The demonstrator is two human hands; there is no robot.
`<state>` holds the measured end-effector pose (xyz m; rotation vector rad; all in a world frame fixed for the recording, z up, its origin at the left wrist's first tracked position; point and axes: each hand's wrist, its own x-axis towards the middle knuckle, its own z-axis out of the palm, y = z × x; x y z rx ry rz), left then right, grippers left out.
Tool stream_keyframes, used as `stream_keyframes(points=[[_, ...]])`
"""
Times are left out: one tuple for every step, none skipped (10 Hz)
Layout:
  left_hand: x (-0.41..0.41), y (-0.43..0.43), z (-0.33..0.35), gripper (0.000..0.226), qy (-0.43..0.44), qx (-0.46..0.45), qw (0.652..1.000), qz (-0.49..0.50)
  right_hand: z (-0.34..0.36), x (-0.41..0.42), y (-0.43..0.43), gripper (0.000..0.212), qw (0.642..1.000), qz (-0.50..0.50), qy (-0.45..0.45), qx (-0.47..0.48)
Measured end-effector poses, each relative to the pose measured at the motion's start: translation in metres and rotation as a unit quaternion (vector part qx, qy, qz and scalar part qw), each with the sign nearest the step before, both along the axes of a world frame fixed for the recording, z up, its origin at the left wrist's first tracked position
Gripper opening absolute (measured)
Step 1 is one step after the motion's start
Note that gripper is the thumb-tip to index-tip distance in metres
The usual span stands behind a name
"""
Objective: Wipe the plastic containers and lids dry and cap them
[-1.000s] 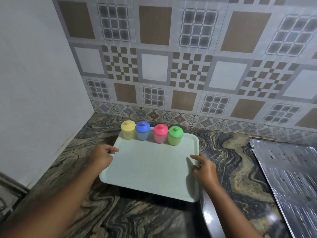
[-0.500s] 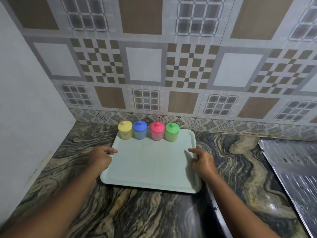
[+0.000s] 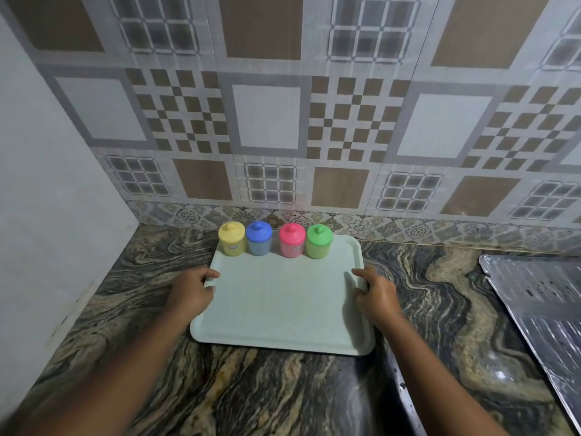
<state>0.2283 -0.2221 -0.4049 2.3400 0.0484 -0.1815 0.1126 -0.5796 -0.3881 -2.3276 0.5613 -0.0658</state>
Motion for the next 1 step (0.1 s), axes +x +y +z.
stream_keyframes(points=[[-0.0147, 0.0052, 0.0098, 0.032, -0.046, -0.043, 0.997, 0.053, 0.0044, -0.0139, -0.0040, 0.047, 0.999, -0.038, -0.034, -0.001]])
